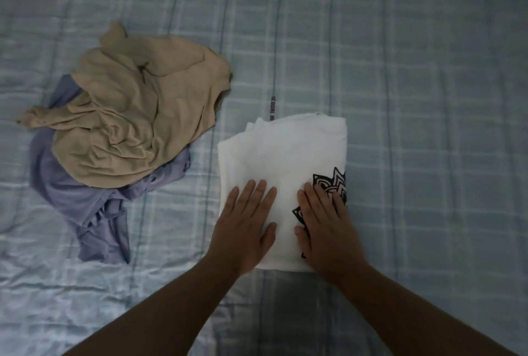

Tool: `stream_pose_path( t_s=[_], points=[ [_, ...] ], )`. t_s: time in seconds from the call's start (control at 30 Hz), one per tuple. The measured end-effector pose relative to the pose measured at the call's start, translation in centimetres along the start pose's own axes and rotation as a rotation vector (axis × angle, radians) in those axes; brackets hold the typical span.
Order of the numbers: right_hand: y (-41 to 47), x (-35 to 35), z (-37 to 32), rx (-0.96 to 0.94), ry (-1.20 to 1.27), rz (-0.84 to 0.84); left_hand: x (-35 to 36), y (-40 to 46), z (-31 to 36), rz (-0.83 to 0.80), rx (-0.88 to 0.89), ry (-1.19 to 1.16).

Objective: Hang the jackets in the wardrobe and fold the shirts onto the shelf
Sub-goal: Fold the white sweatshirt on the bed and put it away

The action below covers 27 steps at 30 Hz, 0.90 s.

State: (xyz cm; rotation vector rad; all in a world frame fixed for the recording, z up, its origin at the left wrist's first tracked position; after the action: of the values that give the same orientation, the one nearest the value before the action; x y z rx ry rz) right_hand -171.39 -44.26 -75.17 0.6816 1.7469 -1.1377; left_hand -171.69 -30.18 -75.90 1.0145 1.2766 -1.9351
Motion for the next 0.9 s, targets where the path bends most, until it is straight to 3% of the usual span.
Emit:
stream_pose_path(
  t_s=[0.33,0.43,0.53,0.73,0.9],
  points=[
    [-0.2,-1.4,1.2,-0.015,0.237,0.048,-1.0,-0.4,0.1,0.025,0.037,-0.012],
    [1.8,-5.5,2.6,-0.021,0.280,0.168,-6.2,0.6,0.5,0.194,0.086,-0.062],
    [5.9,-8.3,4.9,0.041,0.183,0.188,-10.6,5.4,-0.9,0.292,0.027,-0.033],
    [12.0,-7.3,7.5,0.110,-0.008,0.051,-9.8,13.5,-2.7,0.185,-0.024,0.105],
    [12.8,-4.4,9.3,0.159,0.052,0.024,-7.3,14.6,-4.4,0.141,-0.039,0.076]
  ],
)
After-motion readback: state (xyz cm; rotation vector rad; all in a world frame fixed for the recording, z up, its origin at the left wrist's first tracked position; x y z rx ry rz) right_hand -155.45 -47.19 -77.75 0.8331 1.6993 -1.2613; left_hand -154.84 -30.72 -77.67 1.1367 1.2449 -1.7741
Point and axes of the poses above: each hand's wrist, its own y-axis towards the middle knuckle, its own x-axis out of the palm, z = x × y, the point moved 10 cm from there along y, towards the middle knuckle, and after that the axes turned 11 degrees about -z, right-handed, at the moved point
